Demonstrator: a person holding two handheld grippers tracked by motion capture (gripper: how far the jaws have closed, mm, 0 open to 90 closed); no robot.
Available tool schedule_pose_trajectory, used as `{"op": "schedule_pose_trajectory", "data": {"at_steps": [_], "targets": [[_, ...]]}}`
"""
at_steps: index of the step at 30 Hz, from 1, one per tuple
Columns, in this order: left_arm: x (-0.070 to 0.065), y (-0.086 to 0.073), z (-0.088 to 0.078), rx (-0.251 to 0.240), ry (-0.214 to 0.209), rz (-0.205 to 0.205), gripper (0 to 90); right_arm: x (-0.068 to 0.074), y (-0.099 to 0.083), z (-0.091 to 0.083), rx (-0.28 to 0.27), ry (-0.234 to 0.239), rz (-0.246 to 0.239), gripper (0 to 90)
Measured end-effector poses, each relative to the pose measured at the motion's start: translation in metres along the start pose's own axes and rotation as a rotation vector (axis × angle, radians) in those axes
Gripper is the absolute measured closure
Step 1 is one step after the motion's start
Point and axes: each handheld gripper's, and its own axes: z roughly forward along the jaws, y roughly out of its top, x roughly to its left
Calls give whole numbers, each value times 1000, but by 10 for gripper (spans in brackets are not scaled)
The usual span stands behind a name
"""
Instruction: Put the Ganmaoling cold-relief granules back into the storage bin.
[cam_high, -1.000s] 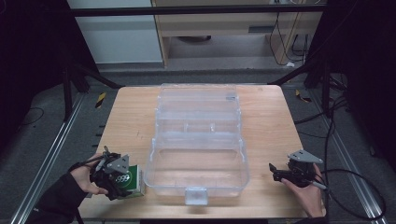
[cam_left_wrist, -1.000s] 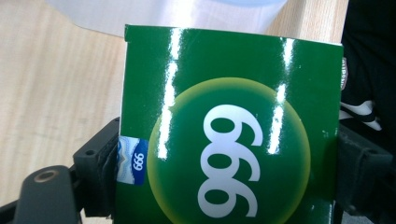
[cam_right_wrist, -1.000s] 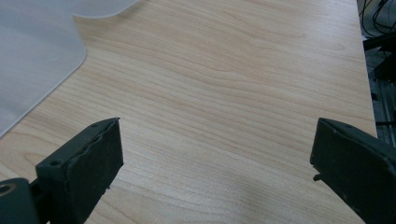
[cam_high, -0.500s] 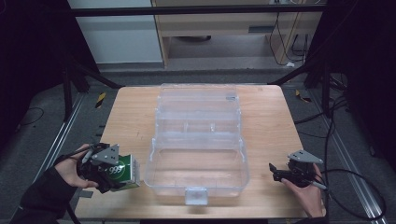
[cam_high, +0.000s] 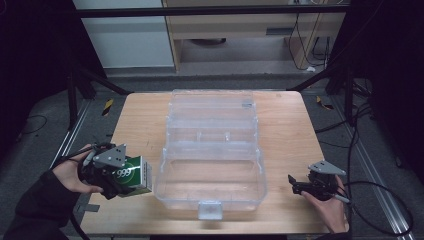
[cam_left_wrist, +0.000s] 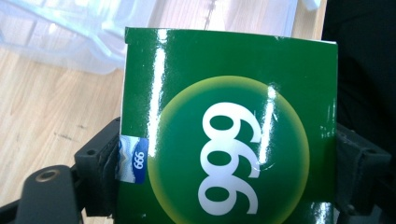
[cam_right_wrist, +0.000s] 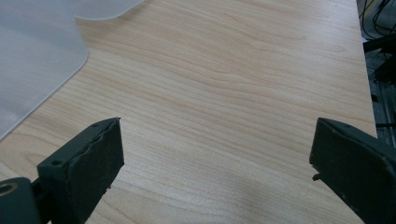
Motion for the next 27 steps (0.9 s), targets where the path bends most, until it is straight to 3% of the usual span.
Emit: {"op": "schedule_pose_trajectory", "data": {"at_steps": [16, 27], "targets": [[4, 32, 7, -7, -18, 24, 147, 0, 0, 0, -4, 0, 0, 33], [7, 52, 18, -9, -31, 66, 147, 0, 0, 0, -7, 2, 0, 33]]}}
